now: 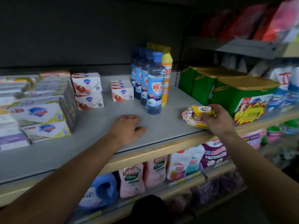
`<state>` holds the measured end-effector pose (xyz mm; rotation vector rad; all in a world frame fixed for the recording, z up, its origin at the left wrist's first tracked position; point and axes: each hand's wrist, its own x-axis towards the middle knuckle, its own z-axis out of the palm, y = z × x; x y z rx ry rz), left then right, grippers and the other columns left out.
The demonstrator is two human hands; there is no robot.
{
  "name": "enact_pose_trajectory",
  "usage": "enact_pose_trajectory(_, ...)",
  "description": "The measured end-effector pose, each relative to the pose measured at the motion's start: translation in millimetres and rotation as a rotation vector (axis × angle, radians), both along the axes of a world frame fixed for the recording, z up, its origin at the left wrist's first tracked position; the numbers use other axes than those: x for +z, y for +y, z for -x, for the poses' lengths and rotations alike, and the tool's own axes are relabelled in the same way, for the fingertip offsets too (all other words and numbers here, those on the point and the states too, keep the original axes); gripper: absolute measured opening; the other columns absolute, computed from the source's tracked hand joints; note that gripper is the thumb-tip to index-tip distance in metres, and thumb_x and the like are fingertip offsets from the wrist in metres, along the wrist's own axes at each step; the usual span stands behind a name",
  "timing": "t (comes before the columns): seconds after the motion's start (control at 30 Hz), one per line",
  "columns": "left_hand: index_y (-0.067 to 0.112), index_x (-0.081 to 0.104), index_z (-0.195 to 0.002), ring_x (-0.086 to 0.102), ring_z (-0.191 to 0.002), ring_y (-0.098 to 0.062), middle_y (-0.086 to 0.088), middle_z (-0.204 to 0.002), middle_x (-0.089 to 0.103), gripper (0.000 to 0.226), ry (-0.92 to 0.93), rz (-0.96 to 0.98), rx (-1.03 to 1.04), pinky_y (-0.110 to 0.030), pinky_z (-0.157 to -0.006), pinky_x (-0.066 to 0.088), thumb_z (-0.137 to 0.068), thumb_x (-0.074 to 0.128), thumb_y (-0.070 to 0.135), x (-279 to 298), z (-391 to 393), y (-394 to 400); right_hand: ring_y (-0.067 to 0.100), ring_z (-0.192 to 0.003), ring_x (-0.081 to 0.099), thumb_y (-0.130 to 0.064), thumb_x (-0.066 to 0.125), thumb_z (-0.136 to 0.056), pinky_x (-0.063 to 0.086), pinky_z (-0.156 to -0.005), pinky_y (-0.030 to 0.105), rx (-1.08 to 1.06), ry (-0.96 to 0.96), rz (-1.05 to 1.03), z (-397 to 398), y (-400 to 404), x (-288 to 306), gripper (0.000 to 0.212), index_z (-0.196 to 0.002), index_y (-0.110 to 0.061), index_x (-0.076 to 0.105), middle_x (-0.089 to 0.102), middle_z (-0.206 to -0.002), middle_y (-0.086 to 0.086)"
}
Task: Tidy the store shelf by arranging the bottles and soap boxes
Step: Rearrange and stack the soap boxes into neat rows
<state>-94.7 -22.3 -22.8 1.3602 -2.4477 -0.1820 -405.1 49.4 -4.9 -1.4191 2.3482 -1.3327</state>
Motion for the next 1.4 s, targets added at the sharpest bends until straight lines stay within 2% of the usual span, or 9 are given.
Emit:
enact_pose_trajectory(0.1, 0.016, 0.059, -0.132, 0.05, -0.129, -0.025, -0.005, -0.139, 0.056, 0.074, -0.004, -0.003, 0.012, -0.033, -0.11, 0.035, -0.077, 0.037, 0.061, -3, 0, -1, 0.04, -0.113, 0.055, -0.026, 0.064, -0.092, 0.043, -0.091, 0.036, 0.007, 0.135, -0.083, 9, 2, -2, 0.041, -0.131, -0.012, 0.059, 0.056, -0.123, 0.022)
enact_pose_trajectory(0.27, 0.016, 0.058, -0.133, 0.048, -0.131, -0.025, -0.006, -0.141, 0.054, 0.075, -0.019, 0.004, 0.005, -0.035, -0.111, 0.034, -0.077, 0.036, 0.061, -8, -2, -5, 0.031, -0.115, 0.054, -0.033, 0.067, -0.089, 0.038, -0.101, 0.031, 0.157, 0.212, -0.128, 5, 11, -8, 0.038, -0.124, -0.019, 0.067, 0.053, -0.126, 0.012)
enact_pose_trajectory(0.33, 0.017, 0.058, -0.133, 0.047, -0.132, -0.025, -0.006, -0.141, 0.054, 0.072, -0.002, 0.007, 0.011, -0.035, -0.112, 0.033, -0.08, 0.04, 0.061, -10, -2, -7, 0.033, -0.12, 0.052, -0.026, 0.072, -0.084, 0.037, -0.109, 0.036, 0.21, 0.312, -0.126, 5, 14, -12, 0.043, -0.126, -0.016, 0.066, 0.054, -0.13, 0.012)
enact_pose_trajectory(0.53, 0.018, 0.059, -0.132, 0.048, -0.13, -0.027, -0.005, -0.14, 0.055, 0.071, 0.021, 0.0, 0.025, -0.036, -0.111, 0.035, -0.078, 0.04, 0.059, -9, -2, -4, 0.038, -0.117, 0.053, -0.026, 0.066, -0.089, 0.038, -0.107, 0.042, 0.128, 0.42, -0.14, 20, 0, -16, 0.046, -0.133, -0.015, 0.061, 0.058, -0.13, 0.015)
enact_pose_trajectory(0.7, 0.017, 0.06, -0.131, 0.049, -0.127, -0.03, -0.004, -0.139, 0.056, 0.063, 0.04, 0.001, 0.034, -0.033, -0.109, 0.035, -0.083, 0.045, 0.055, -7, -3, -2, 0.042, -0.121, 0.048, -0.029, 0.06, -0.093, 0.039, -0.107, 0.046, 0.082, 0.372, -0.189, 24, -14, -18, 0.05, -0.14, -0.017, 0.053, 0.05, -0.138, 0.016)
enact_pose_trajectory(0.9, 0.018, 0.059, -0.131, 0.049, -0.127, -0.025, -0.002, -0.139, 0.056, 0.05, 0.052, -0.002, 0.019, -0.033, -0.109, 0.036, -0.09, 0.057, 0.046, -6, -3, -3, 0.036, -0.134, 0.039, -0.034, 0.062, -0.092, 0.02, -0.119, 0.04, 0.092, 0.47, -0.162, 12, -9, -14, 0.055, -0.141, -0.01, 0.051, 0.05, -0.142, 0.017)
enact_pose_trajectory(1.07, 0.018, 0.061, -0.126, 0.056, -0.118, -0.019, -0.002, -0.13, 0.061, 0.042, 0.137, -0.036, 0.001, -0.025, -0.099, 0.041, -0.088, 0.063, 0.035, 18, -11, 0, 0.033, -0.12, 0.051, -0.024, 0.065, -0.09, 0.04, -0.104, 0.036, 0.28, 0.397, 0.043, -49, -11, 4, 0.047, -0.133, -0.009, 0.057, 0.058, -0.127, 0.012)
enact_pose_trajectory(1.23, 0.023, 0.066, -0.119, 0.062, -0.099, -0.012, 0.003, -0.115, 0.068, 0.033, 0.242, 0.093, -0.01, -0.025, -0.088, 0.047, -0.087, 0.065, 0.032, 77, -45, -1, 0.022, -0.121, 0.053, -0.028, 0.066, -0.089, 0.036, -0.089, 0.02, 0.485, 0.31, 0.101, -130, -38, 19, 0.046, -0.133, -0.02, 0.056, 0.057, -0.133, 0.004)
enact_pose_trajectory(1.4, 0.022, 0.07, -0.111, 0.066, -0.093, -0.012, 0.005, -0.106, 0.072, 0.027, 0.213, 0.221, 0.084, -0.02, -0.081, 0.045, -0.085, 0.066, 0.03, 132, -99, -19, 0.022, -0.123, 0.052, -0.027, 0.067, -0.088, 0.036, -0.096, 0.022, 0.624, 0.261, 0.088, -195, -79, 25, 0.049, -0.134, -0.017, 0.056, 0.056, -0.133, 0.006)
